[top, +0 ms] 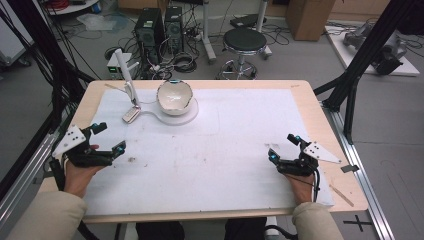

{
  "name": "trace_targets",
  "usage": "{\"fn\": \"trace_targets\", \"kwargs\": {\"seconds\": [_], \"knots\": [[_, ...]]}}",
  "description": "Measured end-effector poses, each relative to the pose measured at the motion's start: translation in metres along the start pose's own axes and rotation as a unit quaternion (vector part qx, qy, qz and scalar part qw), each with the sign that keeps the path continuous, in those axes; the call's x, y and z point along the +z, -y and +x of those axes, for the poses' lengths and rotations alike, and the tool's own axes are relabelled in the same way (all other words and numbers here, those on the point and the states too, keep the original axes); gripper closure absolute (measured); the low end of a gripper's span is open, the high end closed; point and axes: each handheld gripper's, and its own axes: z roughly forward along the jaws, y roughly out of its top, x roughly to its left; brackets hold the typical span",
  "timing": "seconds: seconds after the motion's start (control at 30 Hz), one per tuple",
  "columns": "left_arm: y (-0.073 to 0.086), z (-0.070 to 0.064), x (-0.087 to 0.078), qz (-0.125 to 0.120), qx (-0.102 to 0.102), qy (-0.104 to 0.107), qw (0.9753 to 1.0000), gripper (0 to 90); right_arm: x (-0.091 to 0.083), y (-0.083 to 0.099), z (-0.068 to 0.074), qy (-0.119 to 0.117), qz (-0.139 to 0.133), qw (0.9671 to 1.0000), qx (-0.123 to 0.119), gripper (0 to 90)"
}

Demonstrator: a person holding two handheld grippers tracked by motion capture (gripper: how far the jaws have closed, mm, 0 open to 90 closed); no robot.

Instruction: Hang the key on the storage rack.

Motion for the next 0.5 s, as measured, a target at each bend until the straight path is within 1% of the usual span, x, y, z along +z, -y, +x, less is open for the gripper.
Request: {"fn": "trace_targets", "kwargs": {"seconds": [0.07,0.13,0.23,0.3,0.33,0.43,0.5], "knots": [[0.006,-0.004,-0.003,-0.001,-0.001,-0.004,1.0000,1.7,0.000,0.000,0.000,0.000,0.000,1.0000,-0.003,0.4],[0.015,-0.007,-0.005,-0.005,-0.004,-0.003,1.0000,1.7,0.001,0.000,0.000,0.000,-0.001,1.0000,-0.005,0.4],[0.024,-0.010,-0.006,-0.006,-0.015,-0.002,0.9999,1.7,0.000,0.000,0.000,0.000,0.000,1.0000,-0.004,0.4],[0.028,-0.012,-0.007,-0.015,-0.018,-0.004,0.9997,1.7,0.000,0.000,0.000,0.001,0.001,1.0000,-0.004,0.4],[0.029,-0.013,-0.007,-0.014,-0.018,-0.004,0.9997,1.7,0.000,0.000,0.000,0.002,0.001,1.0000,-0.005,0.4],[0.033,-0.016,-0.007,-0.021,-0.014,-0.001,0.9997,1.7,0.000,0.000,0.001,0.002,0.000,1.0000,-0.006,0.4],[0.036,-0.018,-0.007,-0.026,-0.019,0.002,0.9995,1.7,0.001,0.000,0.001,0.002,0.000,1.0000,-0.008,0.4]]}}
